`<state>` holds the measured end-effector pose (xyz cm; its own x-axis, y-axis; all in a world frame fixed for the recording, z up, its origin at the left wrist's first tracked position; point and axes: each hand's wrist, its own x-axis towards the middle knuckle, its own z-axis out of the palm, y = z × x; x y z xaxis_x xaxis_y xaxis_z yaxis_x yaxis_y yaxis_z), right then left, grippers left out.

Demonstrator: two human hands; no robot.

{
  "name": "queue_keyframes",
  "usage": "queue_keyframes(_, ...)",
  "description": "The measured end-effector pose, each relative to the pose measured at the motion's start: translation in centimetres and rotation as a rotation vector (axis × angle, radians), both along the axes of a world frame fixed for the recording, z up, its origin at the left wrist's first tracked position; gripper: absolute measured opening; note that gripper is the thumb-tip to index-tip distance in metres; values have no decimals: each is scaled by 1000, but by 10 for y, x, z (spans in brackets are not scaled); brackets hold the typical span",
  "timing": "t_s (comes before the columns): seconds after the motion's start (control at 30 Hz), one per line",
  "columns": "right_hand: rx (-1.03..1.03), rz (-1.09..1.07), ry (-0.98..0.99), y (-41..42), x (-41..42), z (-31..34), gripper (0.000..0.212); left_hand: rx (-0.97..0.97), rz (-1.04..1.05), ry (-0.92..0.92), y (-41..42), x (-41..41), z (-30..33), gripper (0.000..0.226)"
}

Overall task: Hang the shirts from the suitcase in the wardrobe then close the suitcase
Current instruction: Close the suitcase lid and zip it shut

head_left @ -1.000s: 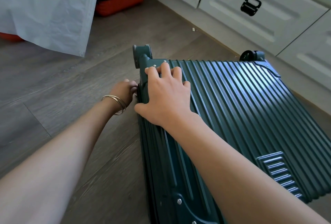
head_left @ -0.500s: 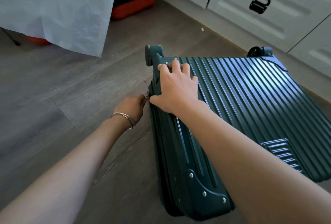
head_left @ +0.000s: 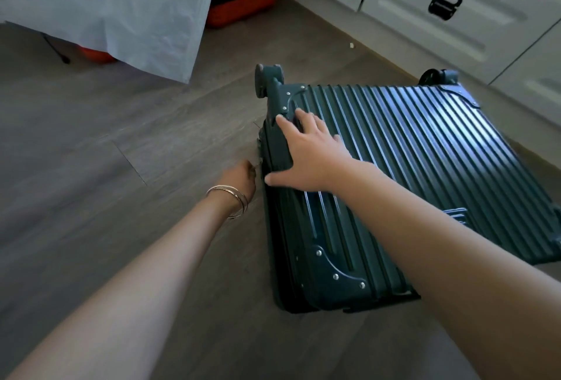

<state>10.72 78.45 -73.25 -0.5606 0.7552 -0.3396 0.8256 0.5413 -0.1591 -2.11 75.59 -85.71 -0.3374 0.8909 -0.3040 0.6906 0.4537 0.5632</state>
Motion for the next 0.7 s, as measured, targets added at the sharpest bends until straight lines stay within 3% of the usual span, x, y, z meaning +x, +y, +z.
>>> queue_keyframes(0.13,-8,34,-163,-36,20,0,113,-11,23,35,3,6,2,31)
queue_keyframes(0.33,96,-93,-94,-53,19,-16,93,11,-25,103,-17,9,2,26)
queue_keyframes(0.7,108,-46,-124,-45,-1,-3,79,-80,-71,-88,-136,66,-2,27)
